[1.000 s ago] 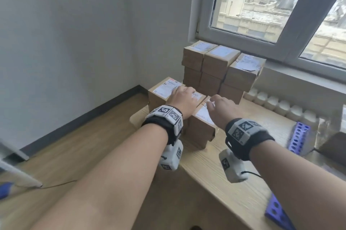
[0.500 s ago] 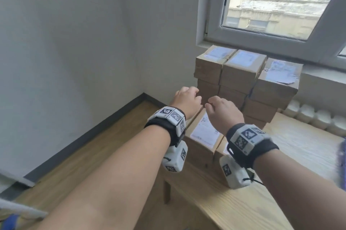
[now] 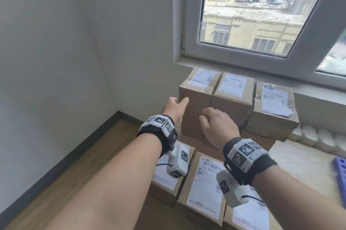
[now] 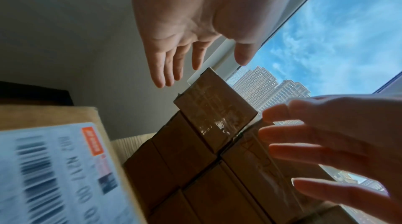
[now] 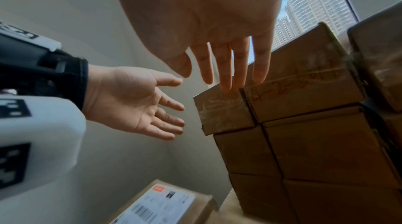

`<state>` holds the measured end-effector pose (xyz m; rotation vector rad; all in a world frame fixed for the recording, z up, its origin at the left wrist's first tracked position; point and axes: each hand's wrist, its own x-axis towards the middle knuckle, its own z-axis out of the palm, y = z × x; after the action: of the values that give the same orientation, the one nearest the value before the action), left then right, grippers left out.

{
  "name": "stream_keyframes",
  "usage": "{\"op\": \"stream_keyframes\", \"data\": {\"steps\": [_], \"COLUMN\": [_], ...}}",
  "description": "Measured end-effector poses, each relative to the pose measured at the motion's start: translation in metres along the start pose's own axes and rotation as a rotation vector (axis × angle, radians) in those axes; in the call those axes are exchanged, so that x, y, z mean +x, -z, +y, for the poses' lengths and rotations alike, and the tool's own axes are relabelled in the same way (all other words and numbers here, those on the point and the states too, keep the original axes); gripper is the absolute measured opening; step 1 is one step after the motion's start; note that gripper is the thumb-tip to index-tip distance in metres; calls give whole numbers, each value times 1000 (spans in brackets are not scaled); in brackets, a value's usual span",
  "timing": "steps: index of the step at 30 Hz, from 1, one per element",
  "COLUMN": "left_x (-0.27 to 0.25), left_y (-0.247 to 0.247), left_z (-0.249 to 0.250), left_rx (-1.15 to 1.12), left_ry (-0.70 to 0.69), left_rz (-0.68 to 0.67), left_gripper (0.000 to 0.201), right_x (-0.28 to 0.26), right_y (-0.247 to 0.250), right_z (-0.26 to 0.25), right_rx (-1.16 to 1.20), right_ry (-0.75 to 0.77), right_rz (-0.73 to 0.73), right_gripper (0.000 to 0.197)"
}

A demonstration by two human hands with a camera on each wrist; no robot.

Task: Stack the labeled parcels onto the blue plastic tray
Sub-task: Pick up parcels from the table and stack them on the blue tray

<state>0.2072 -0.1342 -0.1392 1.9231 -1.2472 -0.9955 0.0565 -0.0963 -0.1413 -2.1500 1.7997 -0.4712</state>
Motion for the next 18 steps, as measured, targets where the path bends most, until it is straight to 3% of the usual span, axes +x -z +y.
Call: {"op": "stream_keyframes", "data": {"steps": [9, 18], "left_x": [70, 121], "left_y": [-3, -21], "left_z": [11, -2], "left_rx": [-259, -288], "left_ry": [152, 234], "left_rz": [-109, -220], "left_gripper": [94, 119], "right_x": [53, 71], "right_y": [0, -15], "right_z": [-16, -18], "right_rx": [14, 18], "right_ry": [-43, -111], "right_rz": [58, 74], "right_gripper": [47, 49]}}
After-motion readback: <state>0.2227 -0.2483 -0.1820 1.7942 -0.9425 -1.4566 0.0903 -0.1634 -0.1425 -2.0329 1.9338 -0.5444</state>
